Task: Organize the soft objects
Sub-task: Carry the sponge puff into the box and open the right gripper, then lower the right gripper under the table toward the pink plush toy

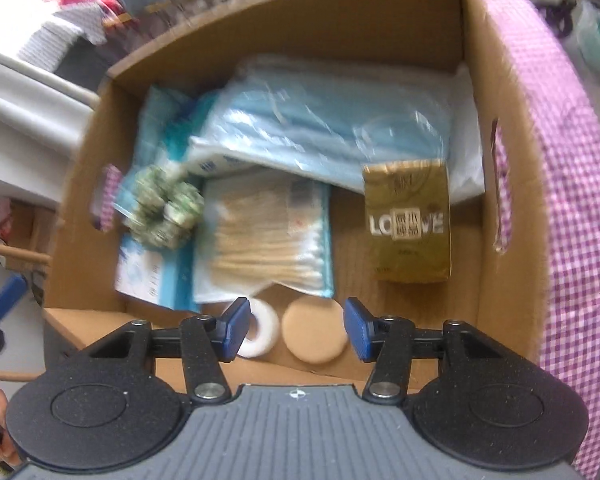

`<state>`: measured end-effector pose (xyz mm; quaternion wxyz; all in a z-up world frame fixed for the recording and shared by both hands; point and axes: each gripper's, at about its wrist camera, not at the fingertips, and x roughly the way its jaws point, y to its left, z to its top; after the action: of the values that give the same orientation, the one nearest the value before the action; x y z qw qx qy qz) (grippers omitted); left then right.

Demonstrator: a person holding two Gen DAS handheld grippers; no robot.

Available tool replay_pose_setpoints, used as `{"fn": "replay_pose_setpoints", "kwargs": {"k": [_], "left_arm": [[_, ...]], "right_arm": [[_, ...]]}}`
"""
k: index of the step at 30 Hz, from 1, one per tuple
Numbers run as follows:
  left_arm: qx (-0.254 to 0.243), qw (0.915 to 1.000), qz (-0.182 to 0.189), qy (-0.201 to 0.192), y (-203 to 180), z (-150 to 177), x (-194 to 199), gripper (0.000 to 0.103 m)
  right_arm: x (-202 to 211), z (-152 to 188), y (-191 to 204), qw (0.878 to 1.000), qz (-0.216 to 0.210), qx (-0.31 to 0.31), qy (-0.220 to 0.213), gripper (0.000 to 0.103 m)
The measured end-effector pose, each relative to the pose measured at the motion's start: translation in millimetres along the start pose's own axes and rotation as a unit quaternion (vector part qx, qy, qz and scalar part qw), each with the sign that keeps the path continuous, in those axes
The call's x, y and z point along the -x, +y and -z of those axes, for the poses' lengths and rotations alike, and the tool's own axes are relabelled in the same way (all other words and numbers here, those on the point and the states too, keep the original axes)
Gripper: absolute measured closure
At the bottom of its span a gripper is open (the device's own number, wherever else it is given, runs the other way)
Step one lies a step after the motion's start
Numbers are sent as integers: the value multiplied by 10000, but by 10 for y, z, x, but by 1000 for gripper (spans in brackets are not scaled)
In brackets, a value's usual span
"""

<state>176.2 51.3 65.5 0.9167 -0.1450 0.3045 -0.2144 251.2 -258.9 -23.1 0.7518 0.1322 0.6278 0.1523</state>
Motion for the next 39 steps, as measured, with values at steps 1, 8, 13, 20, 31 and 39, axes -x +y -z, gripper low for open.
{"fn": "replay_pose_setpoints", "kwargs": {"k": [1, 8, 13, 20, 31, 39], "left_arm": [[-29, 10000, -23, -13, -26, 6, 44, 10], [-350, 9994, 27, 24, -305, 93, 335, 2], [-558, 9978, 123, 332, -607, 201, 417, 2], [-1025, 9892, 491, 922, -1152, 590, 476, 1], [-1703, 8968, 1064, 3943, -1818, 2128, -1000, 6], [-3196, 8456, 51, 4276, -1997, 2970, -1842, 14]], "right_arm": [[78, 32, 27, 9999, -17, 50, -161, 49], [902, 656, 89, 9879, -473, 65, -1478, 47], [1360, 1281, 19, 9749, -492, 87, -2169, 42], [1756, 2079, -204, 9568, -504, 72, -2864, 42], [2050, 2988, -827, 9201, -884, -218, -3810, 37], [2023, 3422, -1418, 9058, -972, -858, -4033, 37]]}}
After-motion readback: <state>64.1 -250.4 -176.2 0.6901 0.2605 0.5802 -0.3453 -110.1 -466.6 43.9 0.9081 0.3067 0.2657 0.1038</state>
